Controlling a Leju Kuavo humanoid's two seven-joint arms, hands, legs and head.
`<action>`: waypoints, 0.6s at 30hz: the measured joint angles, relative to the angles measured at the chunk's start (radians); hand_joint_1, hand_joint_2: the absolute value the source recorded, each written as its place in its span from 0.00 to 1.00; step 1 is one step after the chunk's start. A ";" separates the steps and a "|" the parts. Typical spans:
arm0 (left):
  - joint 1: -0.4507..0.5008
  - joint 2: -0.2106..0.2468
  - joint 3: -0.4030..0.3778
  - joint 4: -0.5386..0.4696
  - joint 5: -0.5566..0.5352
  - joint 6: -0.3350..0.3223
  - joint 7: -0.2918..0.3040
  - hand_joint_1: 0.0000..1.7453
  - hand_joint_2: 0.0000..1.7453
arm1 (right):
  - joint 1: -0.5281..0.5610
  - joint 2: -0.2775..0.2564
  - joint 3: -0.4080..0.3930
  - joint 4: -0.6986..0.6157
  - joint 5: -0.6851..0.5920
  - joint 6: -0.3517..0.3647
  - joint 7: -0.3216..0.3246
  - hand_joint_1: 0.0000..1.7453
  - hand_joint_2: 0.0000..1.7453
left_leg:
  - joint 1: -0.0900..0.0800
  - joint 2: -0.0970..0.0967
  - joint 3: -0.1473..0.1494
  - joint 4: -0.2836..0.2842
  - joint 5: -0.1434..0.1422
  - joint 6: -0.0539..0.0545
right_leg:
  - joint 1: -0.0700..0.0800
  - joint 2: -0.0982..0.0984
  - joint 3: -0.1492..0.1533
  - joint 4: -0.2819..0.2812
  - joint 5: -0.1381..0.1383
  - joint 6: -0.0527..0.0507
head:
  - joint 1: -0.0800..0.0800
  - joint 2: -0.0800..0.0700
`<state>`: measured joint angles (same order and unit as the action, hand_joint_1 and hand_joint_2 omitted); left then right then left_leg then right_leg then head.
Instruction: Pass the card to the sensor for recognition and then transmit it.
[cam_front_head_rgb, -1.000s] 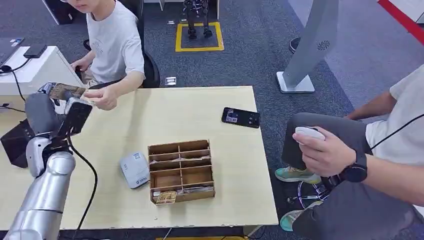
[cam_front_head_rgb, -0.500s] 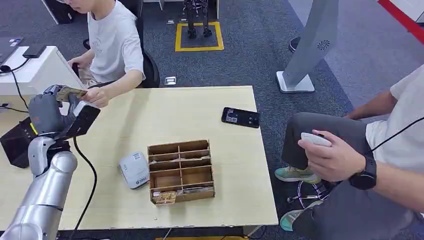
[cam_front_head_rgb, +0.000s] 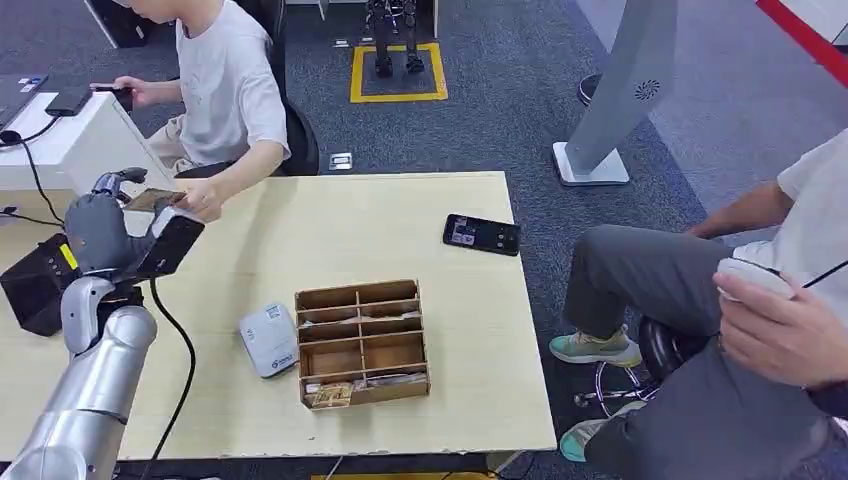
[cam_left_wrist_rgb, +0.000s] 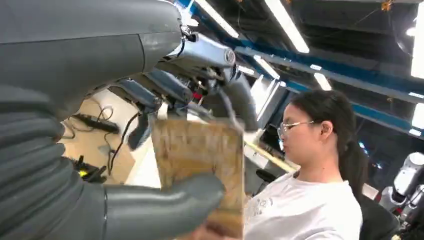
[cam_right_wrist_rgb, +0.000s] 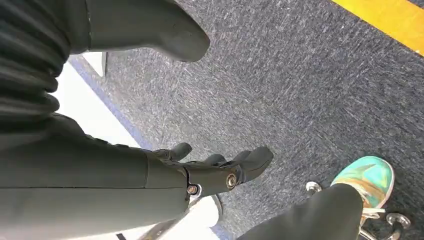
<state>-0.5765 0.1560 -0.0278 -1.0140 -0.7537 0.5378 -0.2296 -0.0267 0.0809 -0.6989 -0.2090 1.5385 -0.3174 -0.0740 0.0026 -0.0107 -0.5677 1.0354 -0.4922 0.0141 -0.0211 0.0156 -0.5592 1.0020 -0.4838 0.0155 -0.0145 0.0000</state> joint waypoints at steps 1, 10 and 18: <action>0.001 0.000 0.000 0.000 0.014 -0.012 0.000 0.00 1.00 | 0.000 0.000 0.000 0.000 0.000 0.000 0.002 0.00 1.00 | 0.000 0.000 0.000 0.000 0.000 0.000 | 0.000 0.000 0.000 0.000 0.000 0.000 | 0.000 0.000; 0.085 0.005 0.000 -0.144 0.125 -0.134 -0.025 0.00 1.00 | 0.006 -0.007 -0.004 0.001 -0.005 -0.004 0.000 0.00 1.00 | 0.000 0.002 0.000 0.000 0.000 0.000 | 0.000 0.001 0.000 0.000 0.000 0.000 | 0.000 0.000; 0.256 0.033 -0.076 -0.478 0.113 -0.290 -0.044 0.00 1.00 | 0.017 -0.015 -0.025 0.001 -0.013 -0.013 -0.015 0.00 1.00 | 0.000 0.002 -0.001 0.000 0.000 0.000 | -0.001 0.001 -0.002 0.000 0.000 0.000 | 0.000 0.000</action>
<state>-0.3204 0.1892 -0.1036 -1.4921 -0.6407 0.2476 -0.2738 -0.0101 0.0656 -0.7240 -0.2079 1.5252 -0.3304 -0.0892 0.0022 -0.0088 -0.5692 1.0354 -0.4927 0.0146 -0.0216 0.0166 -0.5610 1.0017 -0.4838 0.0155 -0.0145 0.0000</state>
